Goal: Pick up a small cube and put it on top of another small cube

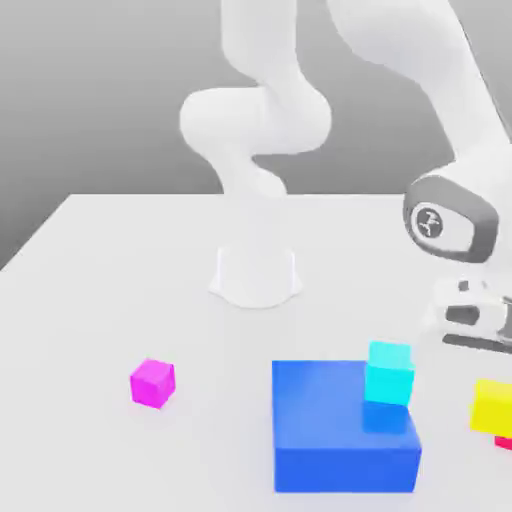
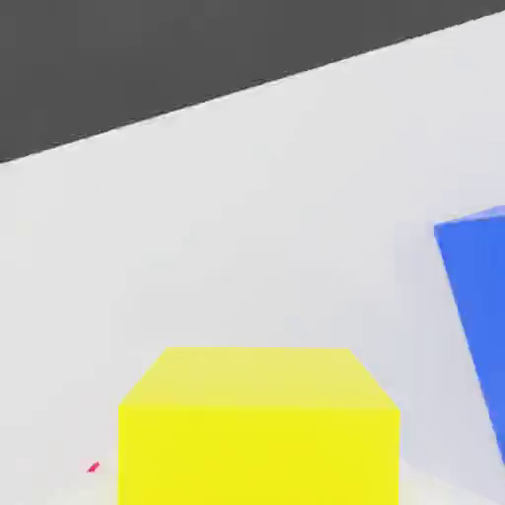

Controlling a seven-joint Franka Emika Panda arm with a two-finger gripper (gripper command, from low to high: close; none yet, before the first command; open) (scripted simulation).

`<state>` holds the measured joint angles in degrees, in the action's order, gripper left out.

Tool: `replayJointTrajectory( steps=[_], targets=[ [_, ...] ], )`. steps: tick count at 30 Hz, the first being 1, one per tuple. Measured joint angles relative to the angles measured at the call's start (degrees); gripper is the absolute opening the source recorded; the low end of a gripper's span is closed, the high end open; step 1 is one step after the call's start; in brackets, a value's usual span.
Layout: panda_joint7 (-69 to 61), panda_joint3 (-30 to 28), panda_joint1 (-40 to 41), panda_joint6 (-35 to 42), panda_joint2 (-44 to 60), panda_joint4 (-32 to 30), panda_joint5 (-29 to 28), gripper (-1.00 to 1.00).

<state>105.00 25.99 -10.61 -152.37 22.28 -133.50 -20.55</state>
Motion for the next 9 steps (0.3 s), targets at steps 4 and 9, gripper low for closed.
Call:
replayJointTrajectory(
  steps=[4,9],
  targets=[
    [0.00,0.00,0.00,0.00,0.00,0.00,0.00,1.00],
    [-3.92,3.89,0.00,3.74,-3.79,-0.05,2.94,1.00]
  ],
)
